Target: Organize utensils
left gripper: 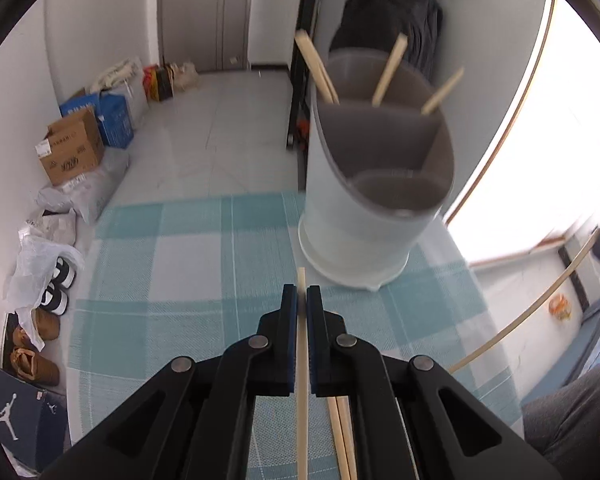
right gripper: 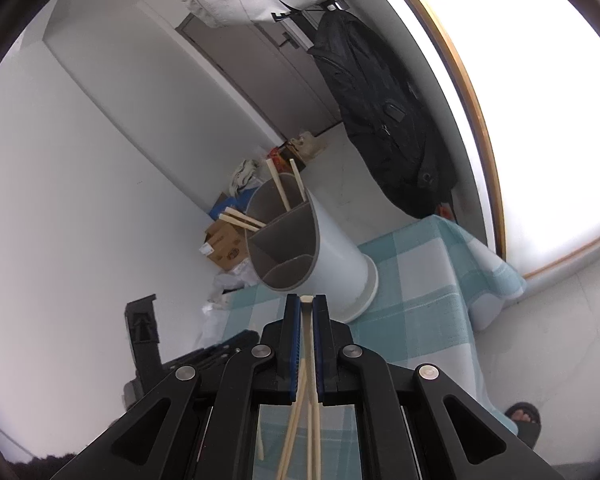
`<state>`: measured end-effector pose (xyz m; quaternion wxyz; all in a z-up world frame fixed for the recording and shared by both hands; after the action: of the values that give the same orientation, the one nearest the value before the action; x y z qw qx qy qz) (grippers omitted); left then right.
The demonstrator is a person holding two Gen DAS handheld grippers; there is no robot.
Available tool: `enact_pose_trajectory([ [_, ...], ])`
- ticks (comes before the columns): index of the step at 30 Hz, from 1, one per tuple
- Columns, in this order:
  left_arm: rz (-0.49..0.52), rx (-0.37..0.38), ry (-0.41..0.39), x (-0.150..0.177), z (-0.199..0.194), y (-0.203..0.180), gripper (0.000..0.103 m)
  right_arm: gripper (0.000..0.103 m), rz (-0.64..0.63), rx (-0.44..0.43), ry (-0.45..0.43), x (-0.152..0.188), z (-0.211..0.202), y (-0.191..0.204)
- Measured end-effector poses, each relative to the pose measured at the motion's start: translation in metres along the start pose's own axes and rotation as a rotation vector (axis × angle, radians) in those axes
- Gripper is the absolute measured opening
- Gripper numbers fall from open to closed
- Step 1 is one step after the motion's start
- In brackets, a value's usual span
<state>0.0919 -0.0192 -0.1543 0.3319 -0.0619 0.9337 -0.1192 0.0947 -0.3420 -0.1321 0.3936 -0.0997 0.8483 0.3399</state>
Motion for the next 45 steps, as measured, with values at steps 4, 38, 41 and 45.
enact_pose_trajectory([
  [4,-0.061,0.035,-0.062,-0.014,-0.013,0.003,0.001,0.005,-0.062,-0.029,-0.026,0.001,-0.001,0.02],
  [38,0.056,0.184,-0.232,-0.096,-0.104,-0.045,0.001,0.005,-0.274,0.096,-0.062,-0.064,-0.009,0.087],
  [41,0.065,0.187,-0.25,-0.113,-0.115,-0.055,0.001,0.005,-0.282,0.097,-0.09,-0.087,-0.017,0.091],
  [45,0.08,0.2,-0.274,-0.131,-0.125,-0.067,0.001,0.005,-0.287,0.104,-0.116,-0.118,-0.026,0.095],
])
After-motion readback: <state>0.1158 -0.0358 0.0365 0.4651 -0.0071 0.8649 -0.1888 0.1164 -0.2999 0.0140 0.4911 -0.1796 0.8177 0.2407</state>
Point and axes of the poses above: each gripper's, at about its wrist camera, not at the fingertips, and z roughly the way its jaws point, y to its left, x to its underside, the point moved 10 cm from there along z, roughly the way its jaws point, and after that the axes turned 10 degrees about -z, right-handed, at the moved point
